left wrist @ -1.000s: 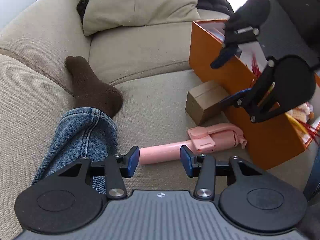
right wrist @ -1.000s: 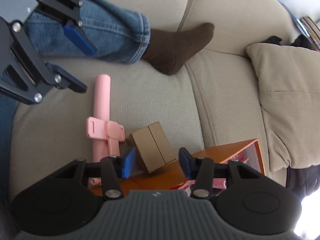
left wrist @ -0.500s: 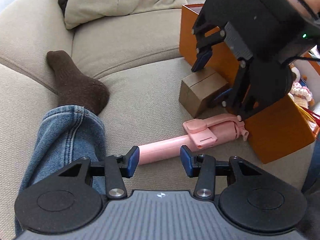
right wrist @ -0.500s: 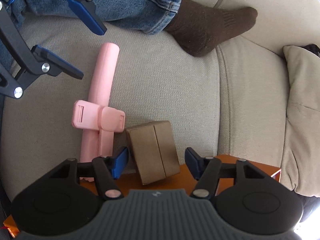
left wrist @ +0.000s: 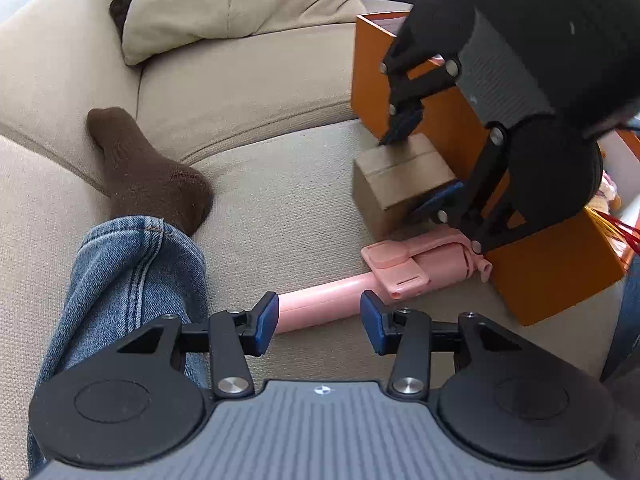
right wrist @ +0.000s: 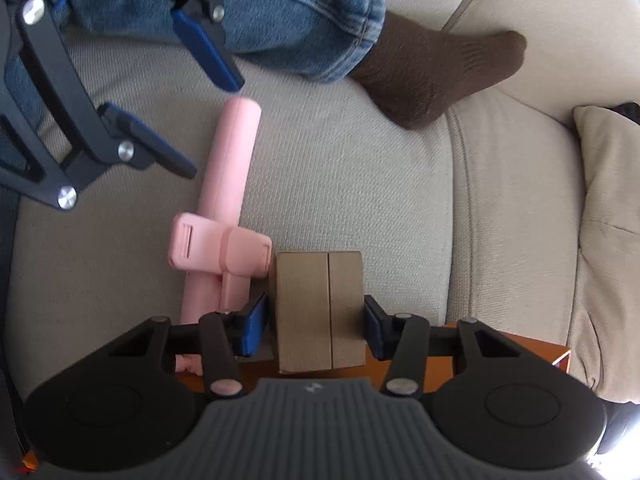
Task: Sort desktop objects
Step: 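Lift the brown box with the right tool while the left tool grasps the pink selfie stick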
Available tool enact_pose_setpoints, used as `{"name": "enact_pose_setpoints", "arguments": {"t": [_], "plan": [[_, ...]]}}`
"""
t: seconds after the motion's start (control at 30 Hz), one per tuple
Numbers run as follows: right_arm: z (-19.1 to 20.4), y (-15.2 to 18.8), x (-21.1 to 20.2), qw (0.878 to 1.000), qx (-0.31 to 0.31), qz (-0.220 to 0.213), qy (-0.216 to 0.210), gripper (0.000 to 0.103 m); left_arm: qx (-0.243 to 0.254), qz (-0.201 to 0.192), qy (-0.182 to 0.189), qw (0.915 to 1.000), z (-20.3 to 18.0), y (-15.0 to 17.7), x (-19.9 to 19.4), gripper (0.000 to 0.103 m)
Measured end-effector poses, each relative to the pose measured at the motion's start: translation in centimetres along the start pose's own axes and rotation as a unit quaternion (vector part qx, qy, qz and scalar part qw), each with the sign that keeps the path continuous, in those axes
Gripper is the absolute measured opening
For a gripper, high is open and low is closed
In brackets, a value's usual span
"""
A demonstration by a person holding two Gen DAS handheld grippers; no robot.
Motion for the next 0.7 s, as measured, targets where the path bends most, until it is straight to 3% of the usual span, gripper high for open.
{"name": "enact_pose_setpoints", "arguments": {"t": [0.2,0.37,0.53,0.7], "plan": [[-0.4,-1.1,-4.6,0.997,0.034,-0.065,0.032,0.051,0.081,-0.027,-0.005,0.9964,-1.9,0.1,-1.4,0.052],[-1.4,-0.7,-9.9,0.985,0.093,-0.137,0.039,0.051,0.142,-0.049,-0.029,0.9882,-2.9,0.2,-2.0,0.053],[-2.2,2.5,-14.2,0.970,0.155,-0.176,0.070,0.051,0.185,-0.063,-0.044,0.9798,-3.6,0.5,-1.9,0.053],[-3.5,7.3,-16.1,0.951,0.231,-0.179,0.101,0.051,0.233,-0.083,-0.055,0.9674,-4.4,0.9,-2.2,0.053]]}}
Point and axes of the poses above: each gripper's, at about its wrist camera, not at the fingertips, and x roughly the way its jaws point, z to its left, y to its underside, the point moved 7 cm from there along x, roughly the way its jaws point, and after that the axes turned 8 degrees about -y, right-handed, at the moved point
